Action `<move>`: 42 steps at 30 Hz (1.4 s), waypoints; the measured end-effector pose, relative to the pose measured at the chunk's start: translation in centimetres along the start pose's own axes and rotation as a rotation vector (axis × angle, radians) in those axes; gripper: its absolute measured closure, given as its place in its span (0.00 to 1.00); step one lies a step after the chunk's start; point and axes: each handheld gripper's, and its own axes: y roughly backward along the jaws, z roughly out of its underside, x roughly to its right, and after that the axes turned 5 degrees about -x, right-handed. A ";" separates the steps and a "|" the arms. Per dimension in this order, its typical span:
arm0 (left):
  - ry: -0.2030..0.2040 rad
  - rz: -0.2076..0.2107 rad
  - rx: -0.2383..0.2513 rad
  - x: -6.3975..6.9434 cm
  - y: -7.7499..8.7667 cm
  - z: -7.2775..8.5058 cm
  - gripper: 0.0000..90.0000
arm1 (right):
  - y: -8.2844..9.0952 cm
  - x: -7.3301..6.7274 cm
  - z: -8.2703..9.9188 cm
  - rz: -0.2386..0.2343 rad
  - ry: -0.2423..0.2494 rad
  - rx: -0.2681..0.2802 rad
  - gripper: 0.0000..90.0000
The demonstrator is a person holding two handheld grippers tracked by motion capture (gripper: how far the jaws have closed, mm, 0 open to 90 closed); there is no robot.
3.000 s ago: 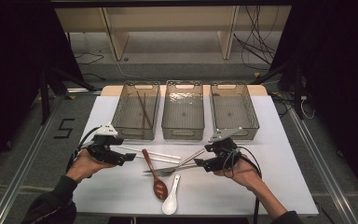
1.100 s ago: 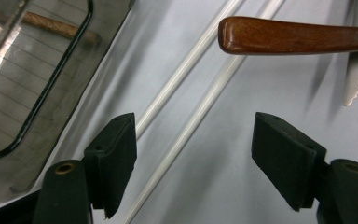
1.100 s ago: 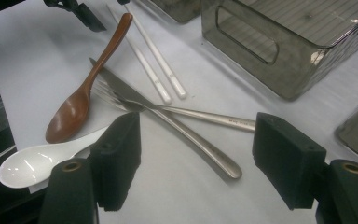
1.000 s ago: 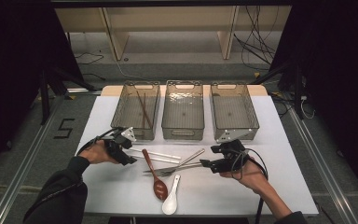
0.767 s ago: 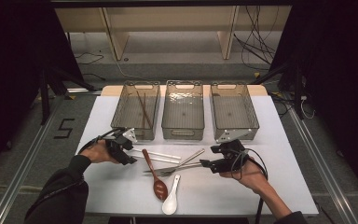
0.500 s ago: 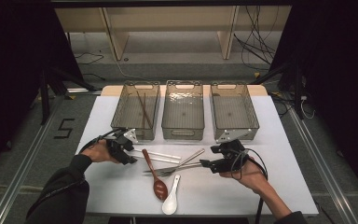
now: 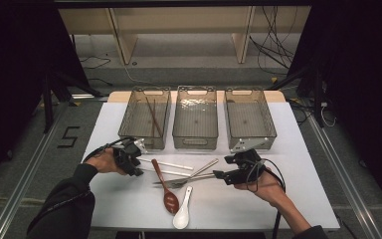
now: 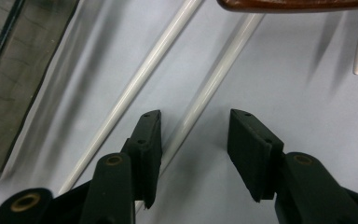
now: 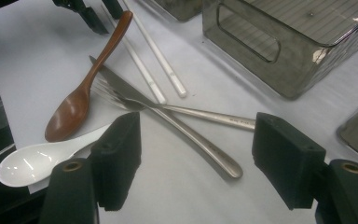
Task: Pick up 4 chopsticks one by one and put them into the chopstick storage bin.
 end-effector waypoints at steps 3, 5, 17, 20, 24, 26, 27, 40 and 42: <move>0.008 0.004 -0.010 0.0 0.1 0.0 0.68 | 0.0 0.0 0.0 0.000 -0.002 0.002 0.37; 0.020 0.005 -0.017 0.0 0.1 0.1 0.71 | 0.0 0.0 0.0 0.000 -0.004 0.000 0.37; 0.013 0.006 -0.085 1.0 0.3 0.3 0.83 | 0.1 0.0 0.0 0.002 0.002 0.002 0.38; -0.003 0.006 -0.099 1.3 0.4 0.6 0.85 | 0.1 0.0 0.0 0.001 0.000 0.001 0.38; -0.015 0.002 -0.105 1.9 0.5 1.0 0.90 | 0.1 0.0 0.0 0.003 -0.001 0.002 0.38; -0.035 0.003 -0.118 2.0 0.5 1.1 0.92 | 0.2 0.0 0.0 0.003 -0.001 0.003 0.38; -0.031 0.005 -0.116 2.1 0.5 1.2 0.93 | 0.2 0.0 0.0 0.003 0.000 0.003 0.38; -0.034 0.033 -0.106 2.3 0.7 2.1 0.94 | 0.2 0.1 -0.1 0.005 0.000 0.002 0.38; -0.040 0.043 -0.113 2.3 0.7 2.2 0.95 | 0.2 0.0 -0.1 0.004 0.000 0.002 0.38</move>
